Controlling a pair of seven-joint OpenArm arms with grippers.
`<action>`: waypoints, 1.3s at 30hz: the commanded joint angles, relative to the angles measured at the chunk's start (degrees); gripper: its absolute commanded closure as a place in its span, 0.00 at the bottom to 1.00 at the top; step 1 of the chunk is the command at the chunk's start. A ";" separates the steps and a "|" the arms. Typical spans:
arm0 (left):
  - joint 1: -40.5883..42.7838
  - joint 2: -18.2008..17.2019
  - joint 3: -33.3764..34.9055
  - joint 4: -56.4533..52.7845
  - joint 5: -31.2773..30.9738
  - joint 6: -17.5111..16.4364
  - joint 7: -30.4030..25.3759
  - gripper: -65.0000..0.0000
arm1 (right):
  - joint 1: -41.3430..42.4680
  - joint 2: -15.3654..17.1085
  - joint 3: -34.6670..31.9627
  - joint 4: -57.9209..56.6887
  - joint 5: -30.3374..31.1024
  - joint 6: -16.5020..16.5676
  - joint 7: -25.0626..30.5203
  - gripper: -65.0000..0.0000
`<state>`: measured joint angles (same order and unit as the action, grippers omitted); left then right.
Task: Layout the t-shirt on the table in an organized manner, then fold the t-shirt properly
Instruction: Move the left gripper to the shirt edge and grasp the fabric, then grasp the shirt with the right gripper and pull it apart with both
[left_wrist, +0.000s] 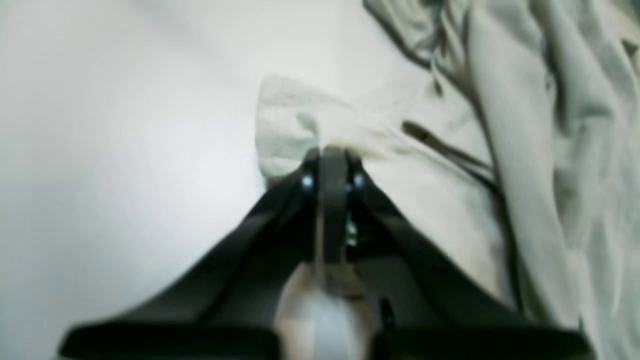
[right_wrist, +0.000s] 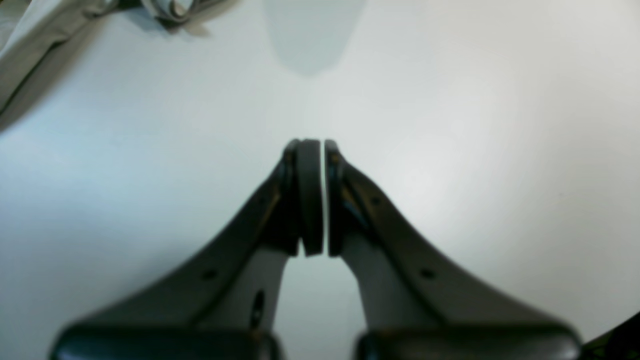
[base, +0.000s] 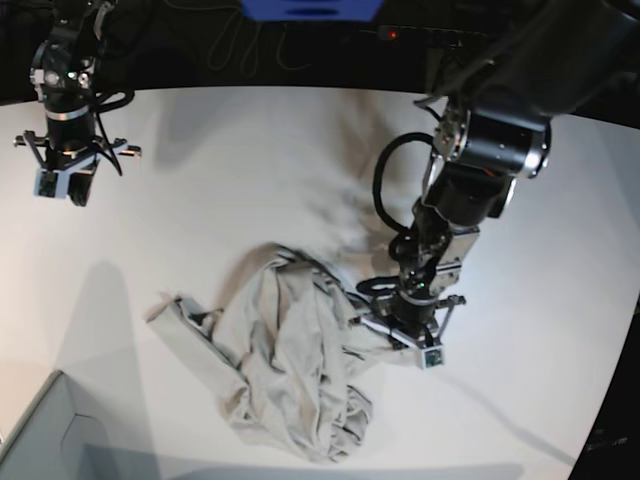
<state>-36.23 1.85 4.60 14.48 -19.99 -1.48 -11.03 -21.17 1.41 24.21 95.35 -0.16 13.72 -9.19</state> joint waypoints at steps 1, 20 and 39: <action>-2.06 -1.36 -0.16 2.00 -0.01 0.38 -1.68 0.98 | 0.11 0.39 0.01 1.13 0.21 0.66 1.67 1.00; 25.55 -26.24 -0.16 44.90 -29.29 0.99 -1.06 0.90 | 11.63 0.74 -17.31 -5.28 0.21 0.66 -3.16 0.75; 36.10 -26.59 -0.16 50.00 -30.52 0.99 -1.15 0.60 | 36.60 -1.10 -32.78 -39.22 0.47 3.12 -9.14 0.43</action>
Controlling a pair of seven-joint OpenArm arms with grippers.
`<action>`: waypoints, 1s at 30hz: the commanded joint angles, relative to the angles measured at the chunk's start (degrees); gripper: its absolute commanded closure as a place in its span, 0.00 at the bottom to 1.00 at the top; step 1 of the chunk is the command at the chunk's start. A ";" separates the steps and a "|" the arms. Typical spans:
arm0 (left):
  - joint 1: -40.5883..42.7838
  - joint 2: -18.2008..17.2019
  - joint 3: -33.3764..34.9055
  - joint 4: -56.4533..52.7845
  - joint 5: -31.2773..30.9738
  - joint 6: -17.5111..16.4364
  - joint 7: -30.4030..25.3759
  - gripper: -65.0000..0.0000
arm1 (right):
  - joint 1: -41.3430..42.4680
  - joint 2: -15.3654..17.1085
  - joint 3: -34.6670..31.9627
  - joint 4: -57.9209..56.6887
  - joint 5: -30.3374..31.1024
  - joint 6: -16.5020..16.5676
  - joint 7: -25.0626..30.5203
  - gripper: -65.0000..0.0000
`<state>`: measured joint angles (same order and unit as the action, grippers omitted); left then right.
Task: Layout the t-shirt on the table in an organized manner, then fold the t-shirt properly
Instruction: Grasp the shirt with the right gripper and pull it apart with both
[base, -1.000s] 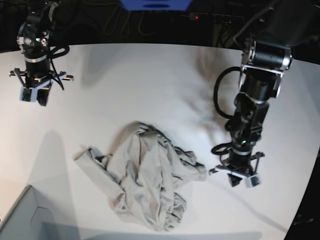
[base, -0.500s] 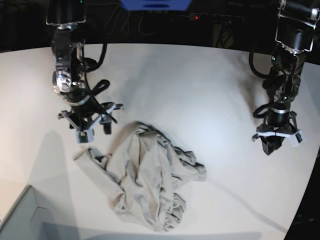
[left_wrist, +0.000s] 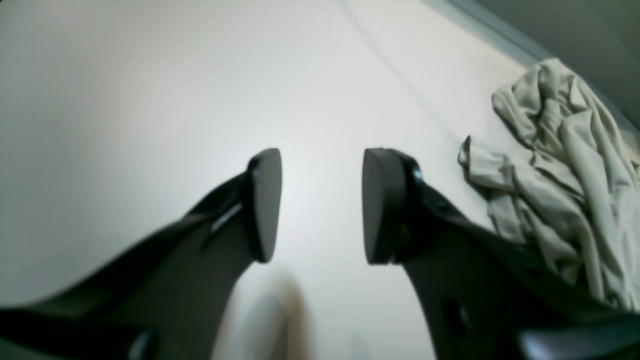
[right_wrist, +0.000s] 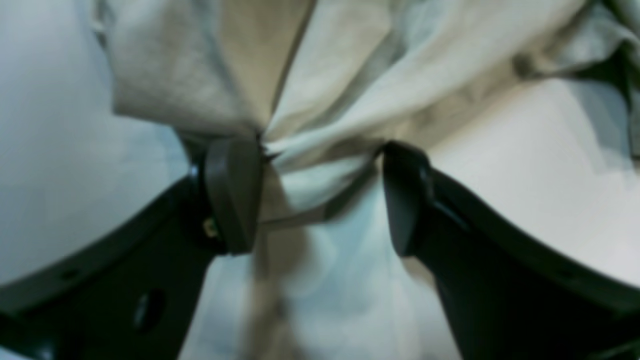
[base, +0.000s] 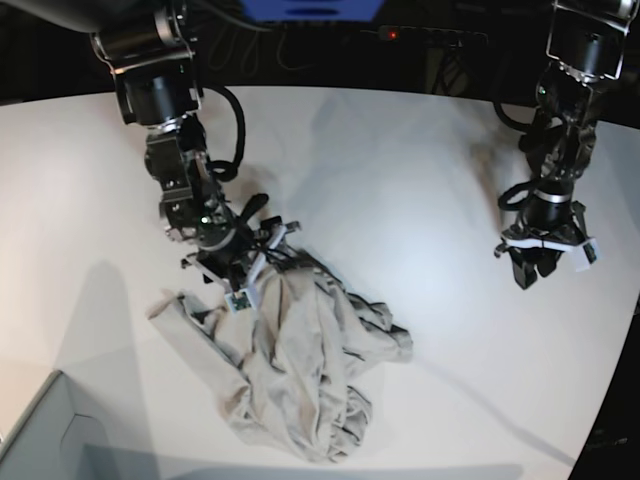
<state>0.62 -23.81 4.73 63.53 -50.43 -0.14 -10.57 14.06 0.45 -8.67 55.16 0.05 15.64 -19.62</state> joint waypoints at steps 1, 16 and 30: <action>-0.58 -1.02 -0.29 0.96 -0.07 -0.34 -1.61 0.60 | 1.89 -0.14 -0.08 -0.17 0.25 1.20 1.29 0.48; -6.03 1.97 2.52 -2.74 0.02 -0.69 -1.52 0.60 | -28.35 5.13 0.27 38.43 0.25 1.28 -2.05 1.00; -14.03 14.89 18.87 -16.98 0.02 -0.87 -1.52 0.29 | -34.42 6.01 0.36 39.75 0.17 1.28 -2.32 1.00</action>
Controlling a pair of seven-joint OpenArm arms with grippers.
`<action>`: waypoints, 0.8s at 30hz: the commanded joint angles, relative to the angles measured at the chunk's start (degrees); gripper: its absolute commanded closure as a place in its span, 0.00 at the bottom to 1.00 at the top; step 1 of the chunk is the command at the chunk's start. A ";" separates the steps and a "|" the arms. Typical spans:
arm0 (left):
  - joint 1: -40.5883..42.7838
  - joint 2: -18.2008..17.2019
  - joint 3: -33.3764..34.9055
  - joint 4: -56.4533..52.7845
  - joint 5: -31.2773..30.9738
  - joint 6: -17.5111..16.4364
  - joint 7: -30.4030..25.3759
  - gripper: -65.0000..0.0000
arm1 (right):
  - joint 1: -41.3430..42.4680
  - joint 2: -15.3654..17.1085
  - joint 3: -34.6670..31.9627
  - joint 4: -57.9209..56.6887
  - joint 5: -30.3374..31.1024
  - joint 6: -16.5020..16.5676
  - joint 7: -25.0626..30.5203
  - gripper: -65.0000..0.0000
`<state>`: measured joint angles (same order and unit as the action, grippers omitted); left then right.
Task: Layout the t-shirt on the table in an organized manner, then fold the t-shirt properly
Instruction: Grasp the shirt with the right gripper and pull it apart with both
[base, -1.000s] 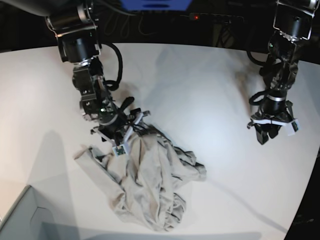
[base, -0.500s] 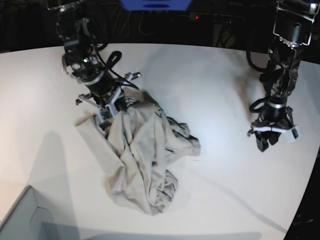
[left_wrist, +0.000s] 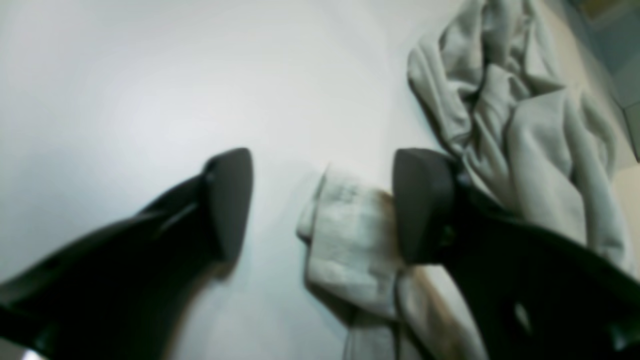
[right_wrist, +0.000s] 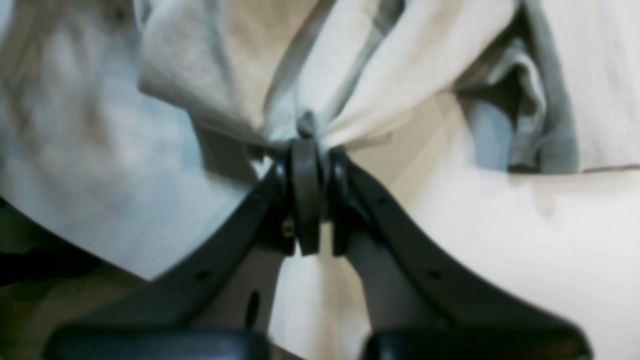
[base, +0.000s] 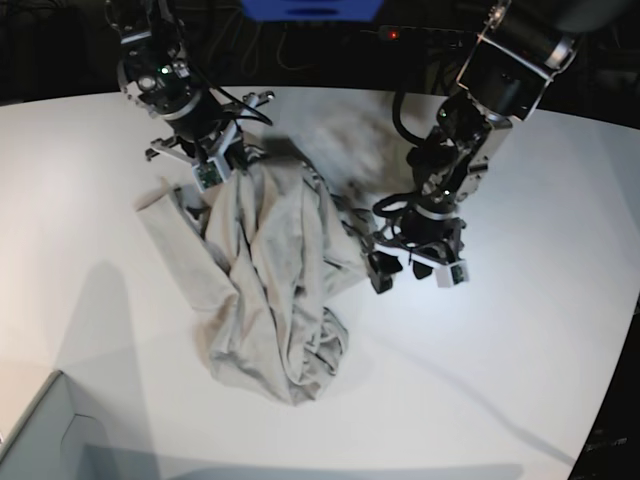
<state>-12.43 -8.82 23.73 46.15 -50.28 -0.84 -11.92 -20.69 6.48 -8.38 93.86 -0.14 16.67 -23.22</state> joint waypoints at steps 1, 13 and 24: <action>-0.89 0.16 -0.12 0.40 -0.14 -0.17 -0.16 0.27 | 0.51 -0.02 0.07 1.04 0.36 0.26 1.20 1.00; -4.59 4.12 -0.12 -7.25 -0.14 -0.35 -0.16 1.00 | -0.02 -0.02 1.22 1.12 0.27 0.35 1.11 1.00; -4.76 -3.27 -0.91 3.12 -0.66 0.27 -0.43 1.00 | -2.48 0.68 1.22 4.73 0.27 0.35 1.11 0.84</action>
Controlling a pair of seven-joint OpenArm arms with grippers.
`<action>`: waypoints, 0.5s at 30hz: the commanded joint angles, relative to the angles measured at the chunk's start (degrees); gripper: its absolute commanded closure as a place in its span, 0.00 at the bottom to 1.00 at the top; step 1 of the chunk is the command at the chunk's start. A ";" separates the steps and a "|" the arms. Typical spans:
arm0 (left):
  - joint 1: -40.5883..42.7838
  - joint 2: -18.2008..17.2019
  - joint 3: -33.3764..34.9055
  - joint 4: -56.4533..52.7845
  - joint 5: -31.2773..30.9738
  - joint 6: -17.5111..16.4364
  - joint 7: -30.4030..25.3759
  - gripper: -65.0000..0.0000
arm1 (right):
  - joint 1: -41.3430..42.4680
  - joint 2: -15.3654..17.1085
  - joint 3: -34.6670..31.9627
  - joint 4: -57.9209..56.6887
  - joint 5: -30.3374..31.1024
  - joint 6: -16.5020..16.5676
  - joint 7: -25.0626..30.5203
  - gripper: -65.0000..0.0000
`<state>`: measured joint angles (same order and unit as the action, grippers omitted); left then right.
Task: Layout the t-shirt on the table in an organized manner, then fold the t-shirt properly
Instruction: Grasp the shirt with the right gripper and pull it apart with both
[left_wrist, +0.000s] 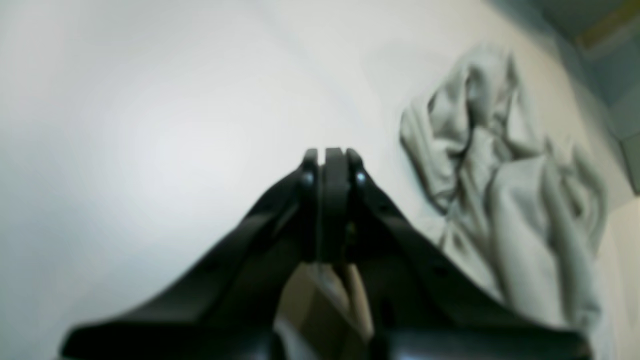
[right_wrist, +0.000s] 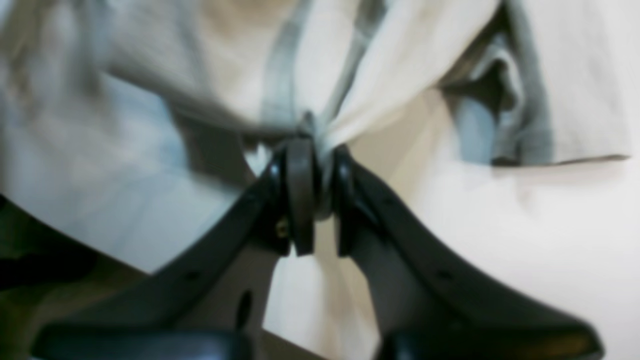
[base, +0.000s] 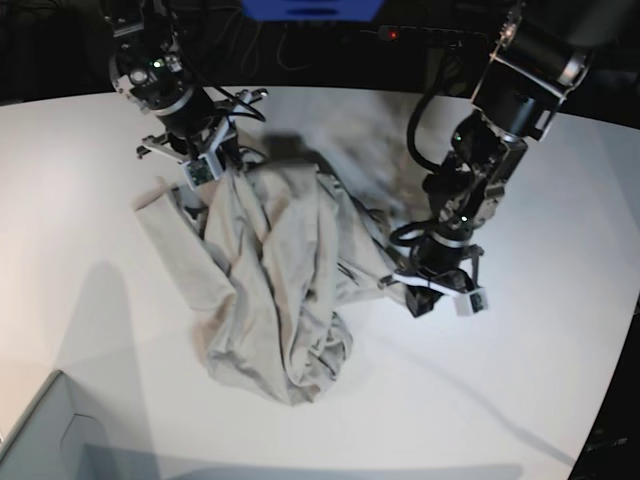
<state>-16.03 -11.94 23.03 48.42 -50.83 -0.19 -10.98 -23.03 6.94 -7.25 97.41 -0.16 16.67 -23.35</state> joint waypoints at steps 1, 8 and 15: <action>-1.15 -0.93 -0.30 1.55 -0.12 -0.30 -1.46 1.00 | -0.49 0.23 0.08 1.89 0.30 0.35 1.24 0.81; -0.10 -1.99 -12.78 2.26 -0.12 -0.74 -1.19 1.00 | -0.67 0.23 1.66 6.20 0.30 0.35 1.68 0.53; -0.45 -4.01 -15.51 2.61 0.06 -0.47 -1.10 1.00 | 11.29 0.31 7.90 -5.23 0.30 0.35 1.24 0.45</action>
<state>-14.98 -15.55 7.60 49.93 -50.85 0.05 -10.81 -11.40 6.96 0.56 91.07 0.08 16.71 -23.03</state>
